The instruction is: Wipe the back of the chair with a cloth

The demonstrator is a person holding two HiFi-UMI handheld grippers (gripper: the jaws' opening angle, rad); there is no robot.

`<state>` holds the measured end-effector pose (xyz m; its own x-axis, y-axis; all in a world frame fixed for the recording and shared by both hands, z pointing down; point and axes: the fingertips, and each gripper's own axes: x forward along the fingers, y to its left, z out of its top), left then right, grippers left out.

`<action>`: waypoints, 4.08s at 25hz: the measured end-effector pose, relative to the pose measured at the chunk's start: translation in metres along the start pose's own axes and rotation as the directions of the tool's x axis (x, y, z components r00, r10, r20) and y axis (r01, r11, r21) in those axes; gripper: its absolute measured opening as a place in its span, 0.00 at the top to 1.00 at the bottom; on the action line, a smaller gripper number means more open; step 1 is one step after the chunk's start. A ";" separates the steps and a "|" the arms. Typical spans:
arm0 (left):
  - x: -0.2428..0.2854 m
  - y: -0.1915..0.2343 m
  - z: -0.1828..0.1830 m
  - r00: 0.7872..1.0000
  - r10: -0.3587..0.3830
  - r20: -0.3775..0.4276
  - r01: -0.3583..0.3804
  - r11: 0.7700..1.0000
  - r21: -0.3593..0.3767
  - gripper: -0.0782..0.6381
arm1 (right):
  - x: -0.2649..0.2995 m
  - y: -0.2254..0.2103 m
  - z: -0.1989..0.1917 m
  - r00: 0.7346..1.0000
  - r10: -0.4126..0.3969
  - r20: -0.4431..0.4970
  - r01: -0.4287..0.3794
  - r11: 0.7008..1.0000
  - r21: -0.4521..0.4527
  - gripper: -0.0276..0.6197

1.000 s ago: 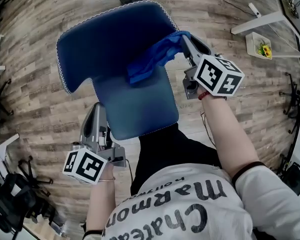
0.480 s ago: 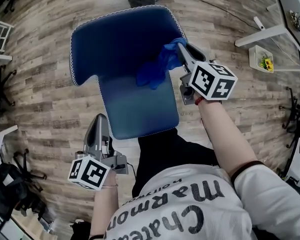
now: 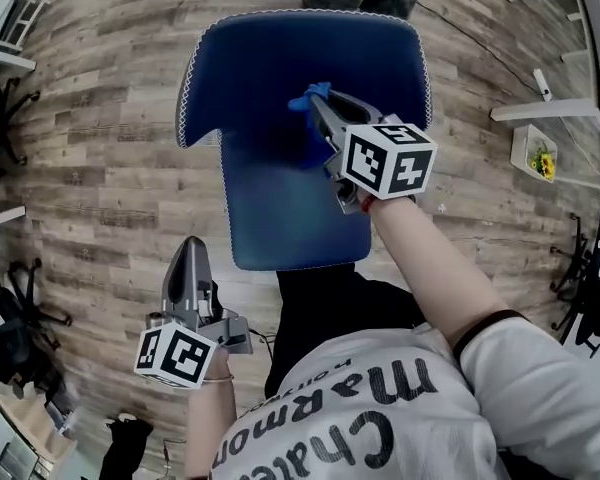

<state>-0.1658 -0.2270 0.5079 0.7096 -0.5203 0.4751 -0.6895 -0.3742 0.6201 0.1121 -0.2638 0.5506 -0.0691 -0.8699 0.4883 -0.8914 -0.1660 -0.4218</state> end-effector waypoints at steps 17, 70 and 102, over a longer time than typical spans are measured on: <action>-0.015 0.062 0.020 0.994 0.110 0.021 -0.109 0.992 -0.064 0.88 | 0.097 0.147 -0.050 0.931 0.313 -0.189 -0.329 0.942 -0.061 0.85; 0.009 -0.063 -0.040 0.994 -0.065 -0.083 0.069 0.996 0.051 0.88 | -0.090 -0.114 -0.024 0.960 -0.277 0.025 0.271 0.952 0.141 0.85; 0.048 0.071 0.014 0.987 0.054 -0.152 -0.061 0.997 -0.044 0.88 | 0.125 0.095 -0.087 0.944 0.238 -0.230 -0.245 0.970 -0.001 0.85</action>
<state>-0.1829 -0.2896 0.5657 0.6853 -0.4174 0.5969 -0.7245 -0.3076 0.6168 -0.0201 -0.3478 0.6378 -0.3801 -0.7538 0.5361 -0.8480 0.0525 -0.5273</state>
